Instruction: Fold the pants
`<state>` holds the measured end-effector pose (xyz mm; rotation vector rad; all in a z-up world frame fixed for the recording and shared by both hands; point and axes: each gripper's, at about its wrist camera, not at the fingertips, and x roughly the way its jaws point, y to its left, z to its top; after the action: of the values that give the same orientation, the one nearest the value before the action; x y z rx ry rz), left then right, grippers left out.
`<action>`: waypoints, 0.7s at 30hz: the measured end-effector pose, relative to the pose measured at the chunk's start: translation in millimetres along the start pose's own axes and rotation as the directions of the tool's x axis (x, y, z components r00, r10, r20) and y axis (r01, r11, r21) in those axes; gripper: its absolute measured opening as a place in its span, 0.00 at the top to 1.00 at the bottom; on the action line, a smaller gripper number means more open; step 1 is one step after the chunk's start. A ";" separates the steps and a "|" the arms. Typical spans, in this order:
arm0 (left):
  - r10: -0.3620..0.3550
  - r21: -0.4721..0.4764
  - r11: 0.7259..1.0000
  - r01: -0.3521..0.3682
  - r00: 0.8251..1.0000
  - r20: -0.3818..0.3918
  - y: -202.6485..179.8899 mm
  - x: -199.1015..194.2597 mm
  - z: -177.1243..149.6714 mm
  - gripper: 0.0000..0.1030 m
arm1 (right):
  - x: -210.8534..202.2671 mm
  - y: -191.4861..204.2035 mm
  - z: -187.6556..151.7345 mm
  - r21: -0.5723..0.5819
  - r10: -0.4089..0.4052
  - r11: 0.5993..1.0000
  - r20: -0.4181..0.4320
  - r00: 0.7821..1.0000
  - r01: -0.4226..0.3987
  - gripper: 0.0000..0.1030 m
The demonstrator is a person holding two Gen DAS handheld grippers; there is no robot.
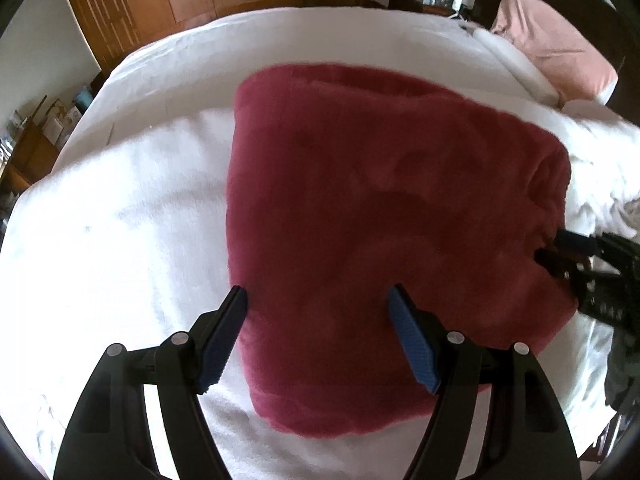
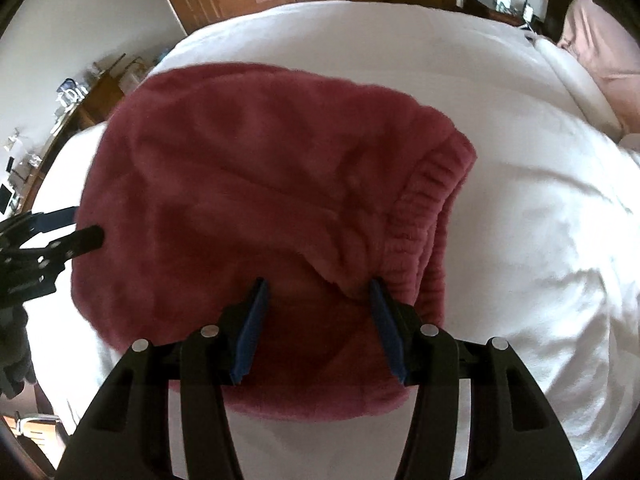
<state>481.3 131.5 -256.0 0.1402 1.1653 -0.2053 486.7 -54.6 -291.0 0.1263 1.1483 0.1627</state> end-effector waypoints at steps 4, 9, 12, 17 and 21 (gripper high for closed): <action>0.011 0.014 1.000 -0.011 1.000 -0.007 -0.2 5.9 -5.3 0.26 | 15.5 3.0 -0.2 -0.016 -0.016 1.000 -0.008 1.000 0.015 0.48; 0.025 0.024 0.999 -0.024 0.999 -0.022 -3.3 9.7 -8.5 0.26 | 29.7 3.6 -6.8 -0.048 -0.036 0.998 -0.015 0.999 0.035 0.46; 0.030 0.026 0.999 -0.029 0.999 -0.020 -7.4 4.5 -9.5 0.26 | 27.1 7.6 -8.6 -0.057 -0.051 0.997 -0.023 0.998 0.049 0.46; 0.033 0.045 0.998 -0.033 0.999 0.009 -12.3 -16.6 -16.5 0.26 | 3.0 27.2 -12.3 -0.051 -0.066 0.996 0.017 0.998 0.067 0.46; 0.034 0.054 0.998 -0.036 0.999 0.042 -17.1 -38.6 -20.1 0.26 | -22.1 37.7 -19.9 -0.022 -0.052 0.998 0.059 0.997 0.054 0.46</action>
<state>444.7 122.5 -228.4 0.2037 1.1162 -0.2084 457.3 -21.5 -272.4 0.0793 1.0903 0.1247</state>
